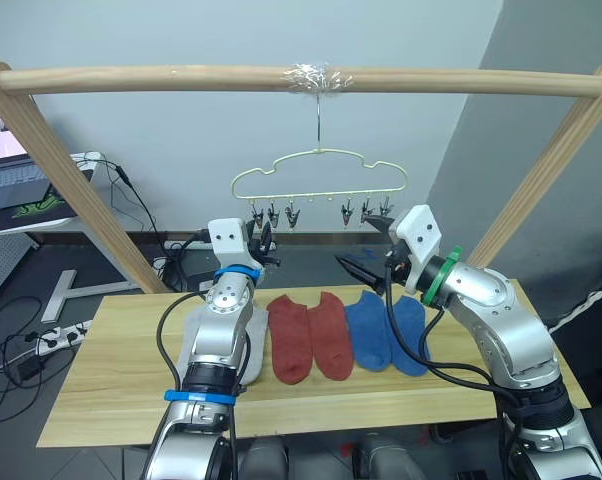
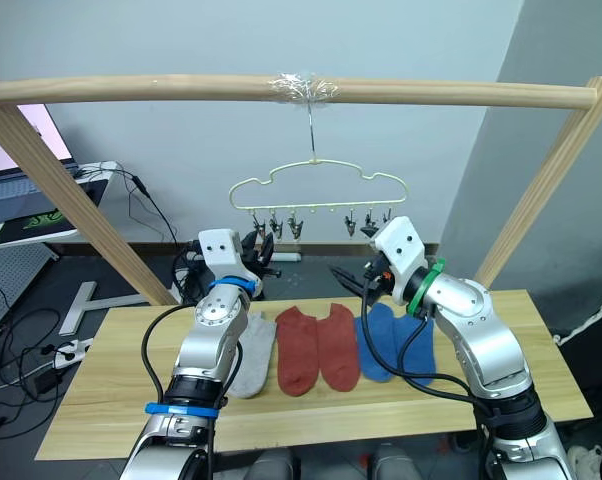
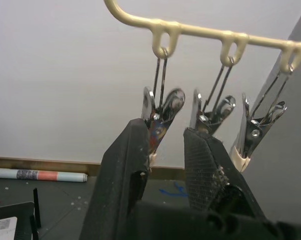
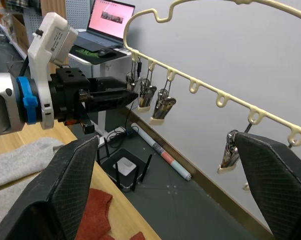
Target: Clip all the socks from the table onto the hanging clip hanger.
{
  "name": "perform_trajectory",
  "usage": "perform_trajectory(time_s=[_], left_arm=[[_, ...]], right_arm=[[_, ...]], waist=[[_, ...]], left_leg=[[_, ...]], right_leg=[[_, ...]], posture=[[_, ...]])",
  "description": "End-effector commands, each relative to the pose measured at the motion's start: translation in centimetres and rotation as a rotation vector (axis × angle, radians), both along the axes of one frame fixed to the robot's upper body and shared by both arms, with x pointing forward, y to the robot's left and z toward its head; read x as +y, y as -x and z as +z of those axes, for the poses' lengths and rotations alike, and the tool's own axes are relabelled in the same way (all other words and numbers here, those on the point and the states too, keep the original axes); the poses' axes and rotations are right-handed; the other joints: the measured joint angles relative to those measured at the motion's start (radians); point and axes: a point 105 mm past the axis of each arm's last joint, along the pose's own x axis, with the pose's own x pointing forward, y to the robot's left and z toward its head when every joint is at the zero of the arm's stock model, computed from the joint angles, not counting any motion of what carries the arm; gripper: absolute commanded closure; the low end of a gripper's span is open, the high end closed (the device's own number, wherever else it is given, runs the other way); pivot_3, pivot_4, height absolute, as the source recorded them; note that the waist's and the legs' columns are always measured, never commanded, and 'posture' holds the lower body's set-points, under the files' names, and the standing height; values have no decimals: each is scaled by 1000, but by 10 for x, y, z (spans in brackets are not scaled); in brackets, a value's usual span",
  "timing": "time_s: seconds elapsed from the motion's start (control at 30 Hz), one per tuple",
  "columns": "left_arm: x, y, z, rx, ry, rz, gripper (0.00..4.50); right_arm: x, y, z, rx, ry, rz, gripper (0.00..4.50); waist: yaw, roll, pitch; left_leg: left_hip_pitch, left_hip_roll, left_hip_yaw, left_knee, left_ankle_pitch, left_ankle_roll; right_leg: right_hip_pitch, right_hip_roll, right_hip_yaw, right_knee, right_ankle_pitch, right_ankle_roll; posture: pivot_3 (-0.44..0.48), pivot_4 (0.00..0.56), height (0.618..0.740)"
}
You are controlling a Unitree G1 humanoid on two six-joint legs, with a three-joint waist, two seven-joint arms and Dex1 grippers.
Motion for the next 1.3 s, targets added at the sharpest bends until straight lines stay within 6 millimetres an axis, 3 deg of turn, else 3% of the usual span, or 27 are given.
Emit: perform_trajectory(time_s=[0.03, 1.07, 1.3], left_arm=[[0, -4, 20, -78, -10, 16, 3092], [9, -17, 42, -175, -43, 71, 3092], [5, -16, 44, -187, -32, 49, 4419]], right_arm=[[2, 5, 20, -74, -16, 20, 0], [1, 3, 27, -79, -24, 31, 0], [3, 4, 27, -79, -30, 39, 0]], waist=[[-1, 0, 3], [0, 0, 9], [-1, 0, 13]], left_leg=[[0, 0, 0, 0, 0, 0], [-1, 0, -1, 0, 0, 0], [-1, 0, -1, 0, 0, 0]], right_leg=[[0, 0, 0, 0, 0, 0], [-1, 0, -1, -1, 0, 0], [-1, 0, -1, -1, 0, 0]], posture=[[96, 135, 740], [99, 133, 740], [99, 137, 740]])
